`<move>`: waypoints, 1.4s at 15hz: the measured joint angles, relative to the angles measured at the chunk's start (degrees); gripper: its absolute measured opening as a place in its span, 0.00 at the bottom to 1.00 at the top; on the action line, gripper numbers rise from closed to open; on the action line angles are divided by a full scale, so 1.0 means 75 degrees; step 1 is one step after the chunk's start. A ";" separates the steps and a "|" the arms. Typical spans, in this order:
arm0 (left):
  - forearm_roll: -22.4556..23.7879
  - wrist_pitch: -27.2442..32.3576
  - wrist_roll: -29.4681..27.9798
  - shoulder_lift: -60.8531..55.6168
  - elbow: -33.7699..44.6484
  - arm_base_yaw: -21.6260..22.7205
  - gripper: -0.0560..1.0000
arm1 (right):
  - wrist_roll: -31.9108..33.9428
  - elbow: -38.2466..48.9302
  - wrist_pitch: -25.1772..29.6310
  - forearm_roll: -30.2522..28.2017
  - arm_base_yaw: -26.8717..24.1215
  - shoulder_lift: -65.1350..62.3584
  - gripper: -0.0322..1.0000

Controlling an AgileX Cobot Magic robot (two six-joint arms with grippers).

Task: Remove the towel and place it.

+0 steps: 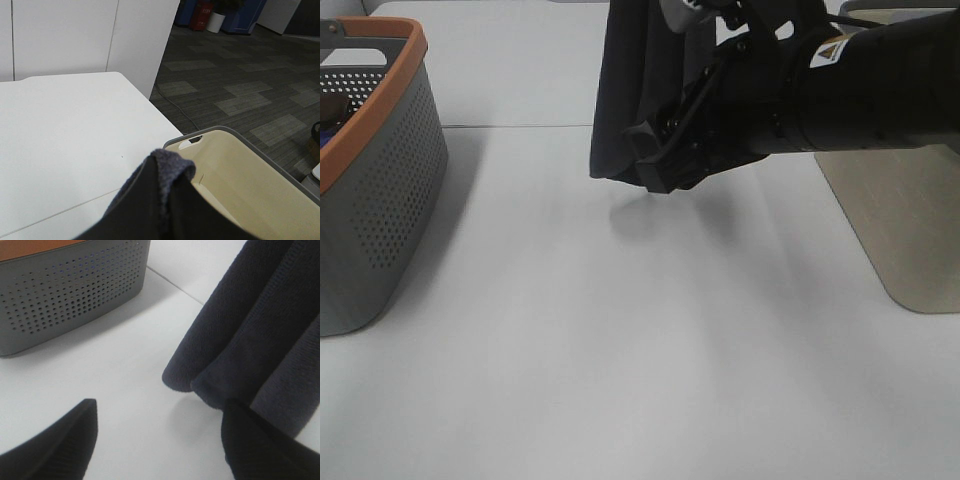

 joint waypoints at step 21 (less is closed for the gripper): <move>0.0000 0.0306 0.0359 0.0000 0.0000 0.0000 0.05 | 0.0726 -0.0710 -0.2536 0.1444 0.0000 0.2338 0.66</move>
